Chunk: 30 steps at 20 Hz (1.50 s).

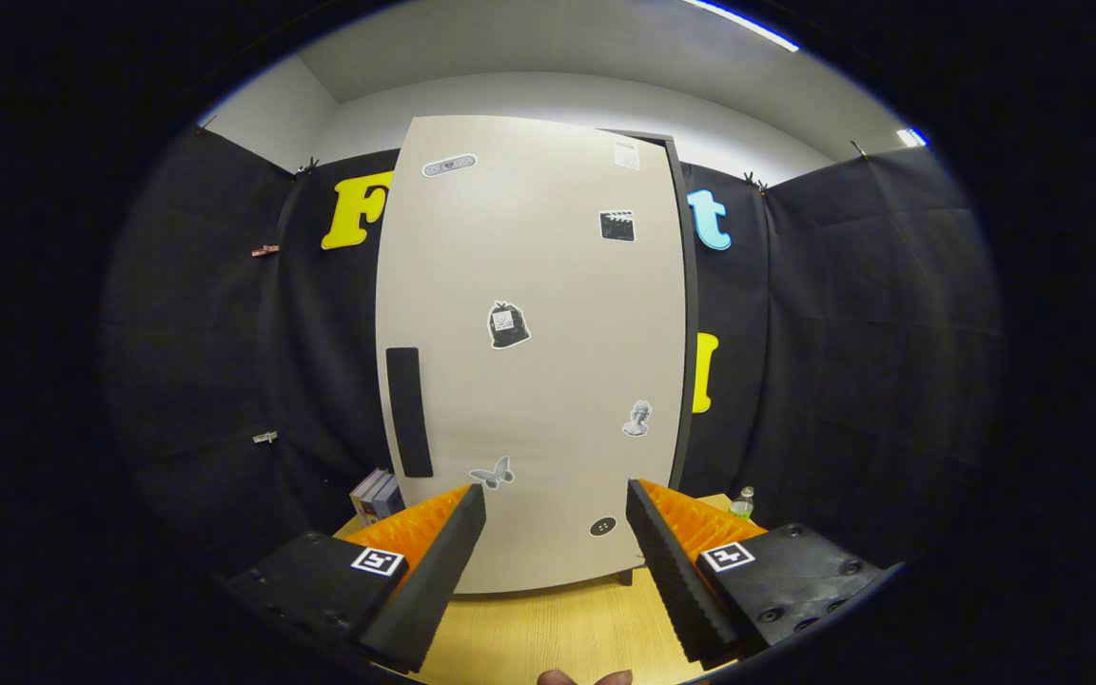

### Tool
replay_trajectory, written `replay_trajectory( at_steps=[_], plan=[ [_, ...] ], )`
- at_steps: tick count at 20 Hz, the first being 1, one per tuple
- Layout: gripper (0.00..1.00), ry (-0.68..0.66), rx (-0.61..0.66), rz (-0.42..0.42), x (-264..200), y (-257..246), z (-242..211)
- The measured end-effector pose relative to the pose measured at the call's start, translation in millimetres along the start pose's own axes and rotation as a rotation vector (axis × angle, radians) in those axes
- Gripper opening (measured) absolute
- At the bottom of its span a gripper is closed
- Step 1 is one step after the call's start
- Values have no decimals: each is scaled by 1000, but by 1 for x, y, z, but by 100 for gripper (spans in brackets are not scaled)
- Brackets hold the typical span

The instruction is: Open the shoe cabinet door, grab the shoes and put them into the shoe cabinet, then close the shoe cabinet door.

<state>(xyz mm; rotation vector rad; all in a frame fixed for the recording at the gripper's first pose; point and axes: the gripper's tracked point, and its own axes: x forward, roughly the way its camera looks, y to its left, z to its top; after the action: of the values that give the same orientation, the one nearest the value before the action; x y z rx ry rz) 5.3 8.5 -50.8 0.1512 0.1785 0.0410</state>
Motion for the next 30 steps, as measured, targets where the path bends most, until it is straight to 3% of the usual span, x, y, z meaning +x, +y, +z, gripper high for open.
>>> replay_trajectory(
  at_steps=[30],
  plan=[
    [97,-4,-14,20,17,-3,9]
  ],
)
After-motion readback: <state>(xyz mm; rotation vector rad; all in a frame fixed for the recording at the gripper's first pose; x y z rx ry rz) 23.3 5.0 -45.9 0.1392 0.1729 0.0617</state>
